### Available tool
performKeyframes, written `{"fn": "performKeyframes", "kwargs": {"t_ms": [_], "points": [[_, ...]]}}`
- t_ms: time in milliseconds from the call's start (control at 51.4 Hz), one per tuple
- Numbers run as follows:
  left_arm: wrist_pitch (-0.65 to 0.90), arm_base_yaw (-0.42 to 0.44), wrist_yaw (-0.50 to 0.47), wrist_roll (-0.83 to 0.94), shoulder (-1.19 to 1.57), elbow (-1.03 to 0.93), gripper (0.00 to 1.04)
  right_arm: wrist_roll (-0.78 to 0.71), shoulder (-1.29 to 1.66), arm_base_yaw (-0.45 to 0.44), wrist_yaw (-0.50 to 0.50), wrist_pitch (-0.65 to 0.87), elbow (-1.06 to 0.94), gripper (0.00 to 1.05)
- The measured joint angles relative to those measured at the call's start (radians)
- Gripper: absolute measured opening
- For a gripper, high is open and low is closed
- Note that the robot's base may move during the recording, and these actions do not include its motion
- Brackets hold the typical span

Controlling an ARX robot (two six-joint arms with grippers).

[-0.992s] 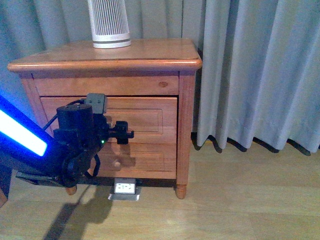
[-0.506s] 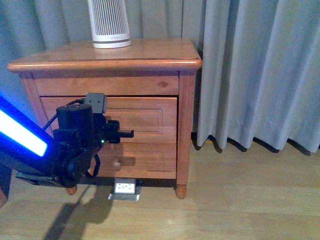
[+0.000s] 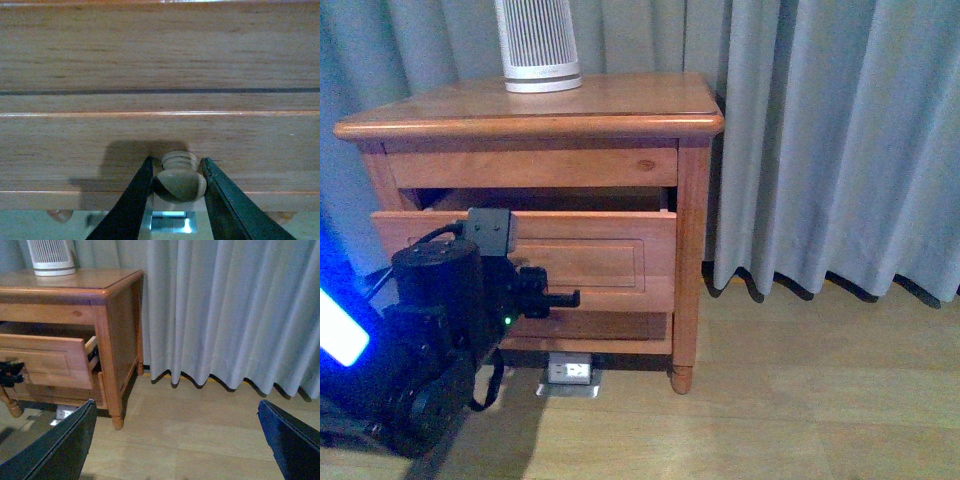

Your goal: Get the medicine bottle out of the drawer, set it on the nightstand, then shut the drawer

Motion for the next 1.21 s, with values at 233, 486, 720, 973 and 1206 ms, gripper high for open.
{"fn": "performKeyframes", "kwargs": {"t_ms": [233, 486, 720, 973, 1206], "points": [[0.143, -0.034, -0.048, 0.035, -0.138, -0.334, 0.26, 0.000, 0.000, 0.000, 0.000, 0.000, 0.000, 0.98], [0.208, -0.063, -0.103, 0.040, -0.227, -0.549, 0.26, 0.000, 0.000, 0.000, 0.000, 0.000, 0.000, 0.98], [0.176, -0.064, -0.114, 0.009, -0.280, -0.603, 0.49, 0.000, 0.000, 0.000, 0.000, 0.000, 0.000, 0.98], [0.043, -0.059, -0.119, -0.022, -0.409, -0.661, 0.84, 0.000, 0.000, 0.000, 0.000, 0.000, 0.000, 0.98], [-0.187, -0.020, -0.062, 0.034, -0.745, -0.717, 0.98, 0.000, 0.000, 0.000, 0.000, 0.000, 0.000, 0.98]]}}
